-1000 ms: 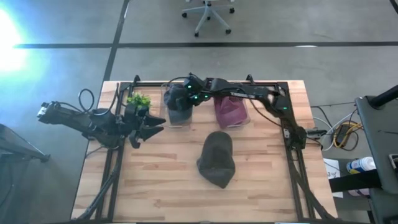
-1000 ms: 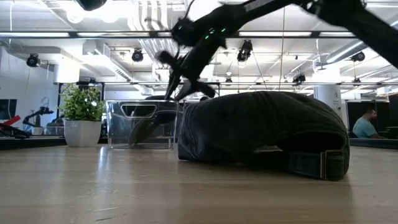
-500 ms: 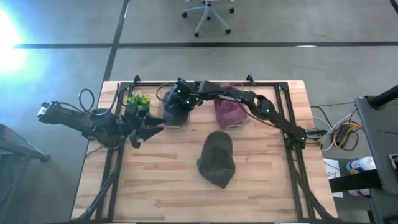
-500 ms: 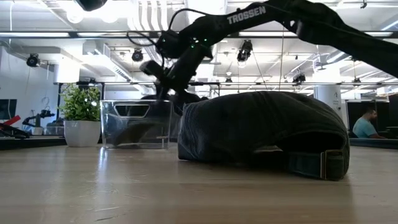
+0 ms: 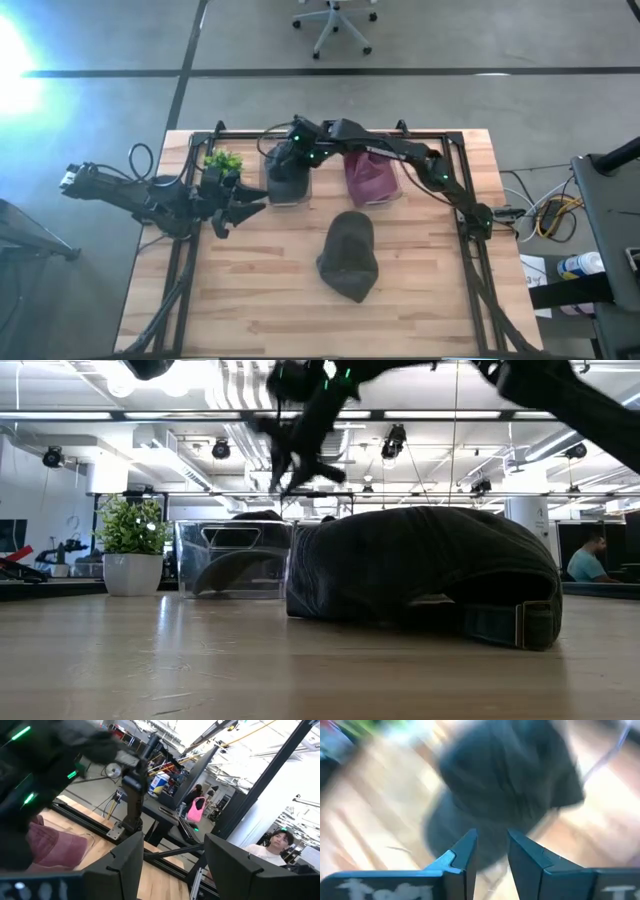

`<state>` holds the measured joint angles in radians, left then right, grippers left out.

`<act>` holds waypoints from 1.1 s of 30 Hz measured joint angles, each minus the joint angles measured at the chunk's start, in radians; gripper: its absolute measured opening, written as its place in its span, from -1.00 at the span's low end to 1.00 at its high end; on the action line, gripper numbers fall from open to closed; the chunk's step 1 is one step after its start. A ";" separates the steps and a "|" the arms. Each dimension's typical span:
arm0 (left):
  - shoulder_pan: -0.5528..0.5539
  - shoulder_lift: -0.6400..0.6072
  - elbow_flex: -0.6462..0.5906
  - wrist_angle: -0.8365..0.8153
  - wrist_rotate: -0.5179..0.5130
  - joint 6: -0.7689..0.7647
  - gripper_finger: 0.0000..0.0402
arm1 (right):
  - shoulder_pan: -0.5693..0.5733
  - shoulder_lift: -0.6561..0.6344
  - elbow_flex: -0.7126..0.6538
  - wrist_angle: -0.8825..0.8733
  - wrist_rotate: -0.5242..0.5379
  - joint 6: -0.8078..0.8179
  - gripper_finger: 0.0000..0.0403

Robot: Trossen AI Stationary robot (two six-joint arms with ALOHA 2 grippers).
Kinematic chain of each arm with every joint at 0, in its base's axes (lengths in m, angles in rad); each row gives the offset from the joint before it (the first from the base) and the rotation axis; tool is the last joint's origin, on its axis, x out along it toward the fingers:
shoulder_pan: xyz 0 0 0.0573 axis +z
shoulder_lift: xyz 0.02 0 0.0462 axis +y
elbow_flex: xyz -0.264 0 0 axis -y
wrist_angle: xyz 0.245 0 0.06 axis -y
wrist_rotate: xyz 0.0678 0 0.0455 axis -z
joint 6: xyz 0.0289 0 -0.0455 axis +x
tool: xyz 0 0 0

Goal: Pick & Place hat
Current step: Put the left black cap into the left transparent bin, then put the black cap into the transparent bin

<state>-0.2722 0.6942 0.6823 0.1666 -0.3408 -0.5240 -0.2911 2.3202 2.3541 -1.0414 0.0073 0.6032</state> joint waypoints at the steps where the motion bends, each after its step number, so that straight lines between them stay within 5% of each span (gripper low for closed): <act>1: 0.000 0.000 0.000 0.002 0.000 0.000 0.01 | 0.003 -0.021 0.001 0.032 0.030 -0.012 -0.53; 8: 0.000 0.003 0.000 0.047 0.001 -0.001 0.01 | -0.021 -0.011 0.002 0.177 0.102 -0.064 -0.54; 23: -0.033 -0.047 0.003 0.065 0.003 -0.004 0.01 | -0.059 0.213 -0.001 0.162 -0.011 -0.013 -0.54; 33: -0.033 -0.051 0.003 0.030 0.002 0.003 0.01 | -0.050 0.042 -0.002 0.116 -0.020 -0.092 -0.54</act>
<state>-0.3054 0.6434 0.6848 0.1964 -0.3391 -0.5209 -0.3410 2.3624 2.3522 -0.9257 -0.0131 0.5113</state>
